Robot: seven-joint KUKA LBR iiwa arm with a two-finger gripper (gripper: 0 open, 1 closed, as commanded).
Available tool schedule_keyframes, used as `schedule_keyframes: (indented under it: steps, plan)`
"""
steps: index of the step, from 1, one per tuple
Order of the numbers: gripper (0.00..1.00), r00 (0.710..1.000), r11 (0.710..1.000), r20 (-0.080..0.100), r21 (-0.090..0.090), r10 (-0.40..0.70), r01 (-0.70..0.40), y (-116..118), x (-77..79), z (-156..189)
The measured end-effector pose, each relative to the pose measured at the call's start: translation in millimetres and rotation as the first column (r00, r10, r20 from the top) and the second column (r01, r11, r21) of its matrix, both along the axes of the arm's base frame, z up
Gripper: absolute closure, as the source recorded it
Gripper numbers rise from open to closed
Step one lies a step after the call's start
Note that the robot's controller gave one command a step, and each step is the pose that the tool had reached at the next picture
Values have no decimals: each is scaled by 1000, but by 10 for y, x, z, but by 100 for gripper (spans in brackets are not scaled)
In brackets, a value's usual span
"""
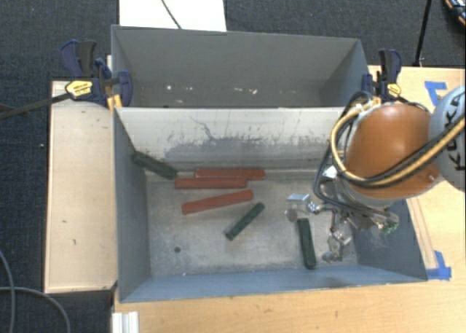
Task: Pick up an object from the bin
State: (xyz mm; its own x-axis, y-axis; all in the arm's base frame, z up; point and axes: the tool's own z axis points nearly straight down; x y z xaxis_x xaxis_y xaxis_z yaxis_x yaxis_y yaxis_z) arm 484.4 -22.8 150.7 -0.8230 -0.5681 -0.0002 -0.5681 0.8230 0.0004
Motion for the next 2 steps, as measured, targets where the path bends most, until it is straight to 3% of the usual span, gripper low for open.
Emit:
schedule_keyframes:
  steps: [1,2]
  plan:
    - [0,962,962,5,-2,275,-275,-209,126,-771]
    - [100,942,942,5,0,336,-336,-145,174,-803]
